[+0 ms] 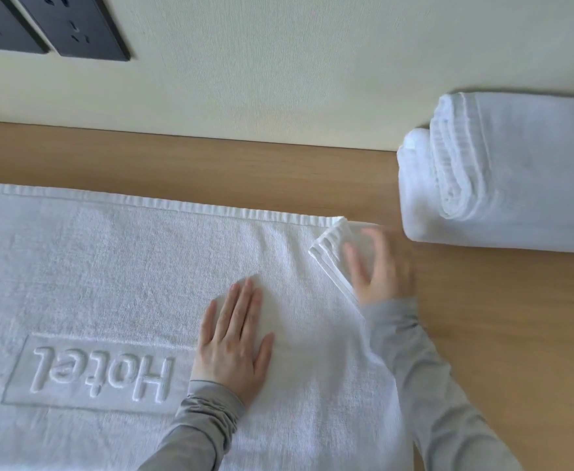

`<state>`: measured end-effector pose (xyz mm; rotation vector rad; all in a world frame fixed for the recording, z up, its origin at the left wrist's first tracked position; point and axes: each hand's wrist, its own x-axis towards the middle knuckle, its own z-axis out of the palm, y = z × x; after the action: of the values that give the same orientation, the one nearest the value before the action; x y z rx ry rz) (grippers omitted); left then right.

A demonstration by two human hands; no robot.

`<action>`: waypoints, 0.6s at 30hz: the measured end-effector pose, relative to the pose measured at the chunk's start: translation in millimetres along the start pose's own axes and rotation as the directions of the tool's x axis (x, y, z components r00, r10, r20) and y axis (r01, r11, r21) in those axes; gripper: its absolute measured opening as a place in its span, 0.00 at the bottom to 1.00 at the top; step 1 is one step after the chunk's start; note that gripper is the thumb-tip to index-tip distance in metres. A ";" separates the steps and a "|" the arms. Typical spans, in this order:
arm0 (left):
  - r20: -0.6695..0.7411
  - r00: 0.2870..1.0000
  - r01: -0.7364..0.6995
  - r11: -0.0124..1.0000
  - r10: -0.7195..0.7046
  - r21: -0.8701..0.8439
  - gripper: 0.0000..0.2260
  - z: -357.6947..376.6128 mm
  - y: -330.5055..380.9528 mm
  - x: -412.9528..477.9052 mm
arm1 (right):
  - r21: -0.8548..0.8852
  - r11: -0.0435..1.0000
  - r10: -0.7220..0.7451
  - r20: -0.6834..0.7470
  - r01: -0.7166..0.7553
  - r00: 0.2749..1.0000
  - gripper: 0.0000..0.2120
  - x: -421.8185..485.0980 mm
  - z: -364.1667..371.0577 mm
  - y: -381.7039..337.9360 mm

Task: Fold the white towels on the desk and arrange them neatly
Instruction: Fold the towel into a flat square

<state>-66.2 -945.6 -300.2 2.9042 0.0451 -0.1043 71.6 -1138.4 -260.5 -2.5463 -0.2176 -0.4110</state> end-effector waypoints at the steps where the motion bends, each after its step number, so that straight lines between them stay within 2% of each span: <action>1: 0.002 1.000 0.002 1.000 -0.002 0.000 0.28 -0.1 0.2 -0.2 | -0.032 0.994 -0.105 0.107 0.109 0.989 0.20 -11.2 0.2 -8.2; 3: 0.007 1.000 0.004 1.000 -0.004 0.005 0.28 -0.4 0.2 0.3 | -0.166 0.939 -0.236 0.325 0.301 0.916 0.29 -26.8 1.6 -13.8; 4: 0.007 1.000 0.003 1.000 -0.003 0.008 0.28 -0.6 0.0 0.6 | -0.215 0.907 -0.262 0.388 0.363 0.884 0.31 -26.6 1.6 -9.5; 5: 0.006 1.000 0.002 1.000 -0.003 0.011 0.28 -0.5 0.0 0.8 | -0.245 0.892 -0.269 0.389 0.381 0.881 0.32 -22.3 0.5 -2.5; 6: 0.005 1.000 0.002 1.000 -0.002 0.010 0.28 -0.3 -0.3 0.8 | -0.265 0.899 -0.252 0.336 0.348 0.907 0.32 -16.3 -2.4 4.2; 8: -0.001 1.000 -0.002 1.000 0.002 0.006 0.28 0.5 -1.0 1.5 | -0.252 0.957 -0.116 0.137 0.148 0.984 0.31 -0.5 -11.5 16.2; 10: -0.005 1.000 -0.007 1.000 0.007 0.007 0.28 1.6 -1.3 1.9 | -0.222 0.974 0.022 -0.075 -0.038 0.997 0.26 9.3 -20.1 21.3; 11: -0.008 1.000 -0.008 1.000 0.008 0.009 0.28 2.1 -1.4 2.0 | -0.226 0.972 0.025 -0.135 -0.056 0.991 0.24 8.9 -20.4 17.5; 12: -0.011 1.000 -0.007 1.000 0.007 0.011 0.27 2.5 -1.3 2.0 | -0.218 0.976 -0.031 -0.141 -0.001 0.990 0.23 4.4 -17.3 10.1; 14: -0.014 1.000 -0.003 1.000 0.003 0.013 0.27 3.1 -1.5 2.1 | -0.127 0.962 -0.246 -0.003 0.243 0.969 0.21 -14.2 -1.3 -12.1; 16: -0.023 1.000 -0.006 1.000 0.006 0.012 0.27 3.1 -1.8 2.4 | -0.083 0.881 -0.427 0.285 0.466 0.858 0.20 -40.2 20.3 -33.3; 18: -0.030 0.999 -0.013 1.000 0.014 0.011 0.27 2.9 -1.5 2.4 | -0.094 0.813 -0.462 0.496 0.574 0.735 0.23 -54.5 33.1 -34.6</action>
<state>-64.0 -944.8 -303.5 2.9169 0.0301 -0.0588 20.2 -1095.3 -288.2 -2.7577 -1.1543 -0.0247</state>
